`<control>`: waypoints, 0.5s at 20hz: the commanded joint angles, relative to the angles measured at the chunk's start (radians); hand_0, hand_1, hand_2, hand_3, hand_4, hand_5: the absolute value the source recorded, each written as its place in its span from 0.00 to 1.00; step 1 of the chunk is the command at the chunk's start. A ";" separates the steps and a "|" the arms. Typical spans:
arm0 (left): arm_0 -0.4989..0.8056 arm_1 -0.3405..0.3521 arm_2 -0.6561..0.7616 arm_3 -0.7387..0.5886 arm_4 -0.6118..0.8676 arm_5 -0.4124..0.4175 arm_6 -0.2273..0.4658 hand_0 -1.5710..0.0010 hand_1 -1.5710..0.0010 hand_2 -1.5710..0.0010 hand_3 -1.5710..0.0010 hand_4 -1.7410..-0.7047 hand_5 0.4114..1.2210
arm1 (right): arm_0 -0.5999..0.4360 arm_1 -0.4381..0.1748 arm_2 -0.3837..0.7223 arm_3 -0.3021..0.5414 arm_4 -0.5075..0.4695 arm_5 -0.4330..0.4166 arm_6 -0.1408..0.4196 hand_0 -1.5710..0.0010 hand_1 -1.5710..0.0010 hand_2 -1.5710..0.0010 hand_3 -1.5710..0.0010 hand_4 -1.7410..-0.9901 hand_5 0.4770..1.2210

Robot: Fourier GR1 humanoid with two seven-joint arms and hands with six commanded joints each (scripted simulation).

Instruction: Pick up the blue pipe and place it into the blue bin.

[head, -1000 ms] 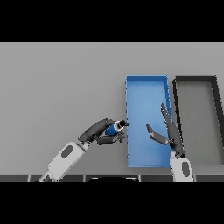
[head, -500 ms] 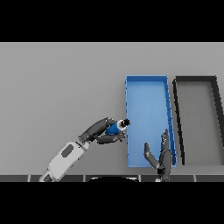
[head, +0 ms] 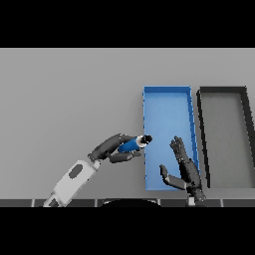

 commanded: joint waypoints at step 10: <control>-0.002 -0.013 0.014 -0.004 -0.004 -0.014 0.014 0.00 0.00 0.00 0.09 0.01 1.00 | -0.378 -0.053 0.082 -0.023 -0.024 0.119 0.255 1.00 1.00 1.00 1.00 0.58 0.07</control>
